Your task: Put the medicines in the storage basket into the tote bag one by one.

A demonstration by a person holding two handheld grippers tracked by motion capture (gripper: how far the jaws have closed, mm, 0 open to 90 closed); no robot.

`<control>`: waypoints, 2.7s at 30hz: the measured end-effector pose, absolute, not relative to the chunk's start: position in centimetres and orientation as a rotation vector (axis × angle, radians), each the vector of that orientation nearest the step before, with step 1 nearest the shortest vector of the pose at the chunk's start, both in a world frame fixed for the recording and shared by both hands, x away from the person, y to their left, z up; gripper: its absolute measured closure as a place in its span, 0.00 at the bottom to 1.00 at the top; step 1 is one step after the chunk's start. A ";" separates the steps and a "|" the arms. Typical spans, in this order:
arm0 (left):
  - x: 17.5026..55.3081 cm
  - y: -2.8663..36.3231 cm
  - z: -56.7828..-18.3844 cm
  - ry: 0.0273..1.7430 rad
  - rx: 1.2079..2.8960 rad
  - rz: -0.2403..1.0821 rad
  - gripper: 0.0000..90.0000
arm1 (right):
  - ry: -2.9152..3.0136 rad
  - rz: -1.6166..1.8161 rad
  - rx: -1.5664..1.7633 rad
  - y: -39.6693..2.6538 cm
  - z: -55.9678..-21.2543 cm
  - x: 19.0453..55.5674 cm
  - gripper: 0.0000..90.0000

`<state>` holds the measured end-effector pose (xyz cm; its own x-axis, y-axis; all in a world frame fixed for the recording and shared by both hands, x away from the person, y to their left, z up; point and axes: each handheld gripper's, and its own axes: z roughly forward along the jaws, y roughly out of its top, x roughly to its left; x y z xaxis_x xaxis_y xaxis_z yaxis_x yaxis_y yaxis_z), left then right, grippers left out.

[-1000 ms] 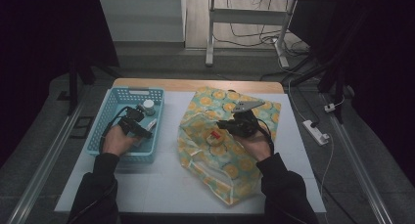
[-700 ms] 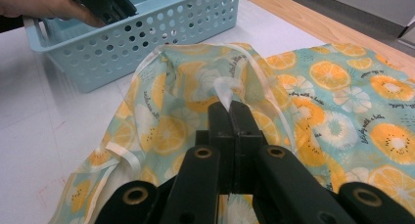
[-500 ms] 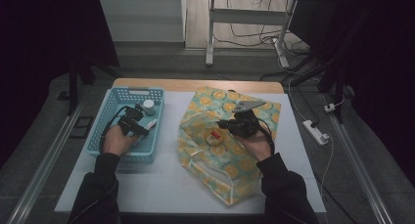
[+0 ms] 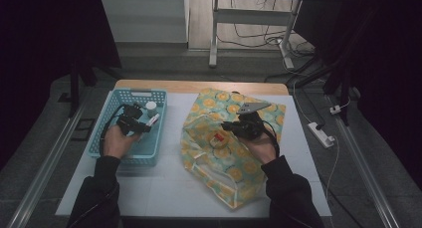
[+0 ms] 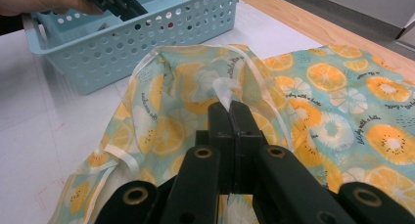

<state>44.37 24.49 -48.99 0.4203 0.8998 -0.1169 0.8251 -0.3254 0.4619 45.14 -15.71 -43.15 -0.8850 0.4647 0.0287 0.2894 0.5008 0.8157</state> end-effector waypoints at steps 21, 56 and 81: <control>41.8 25.5 -44.4 1.320 2.096 0.203 0.79 | 2.545 1.329 0.652 -15.8 -43.2 45.3 1.00; 38.2 14.7 -42.0 0.958 2.222 0.069 0.79 | 2.530 1.351 0.637 -15.9 -43.0 45.1 1.00; 39.6 7.9 -45.1 0.856 2.285 -0.030 0.79 | 2.519 1.365 0.627 -16.0 -42.6 45.0 1.00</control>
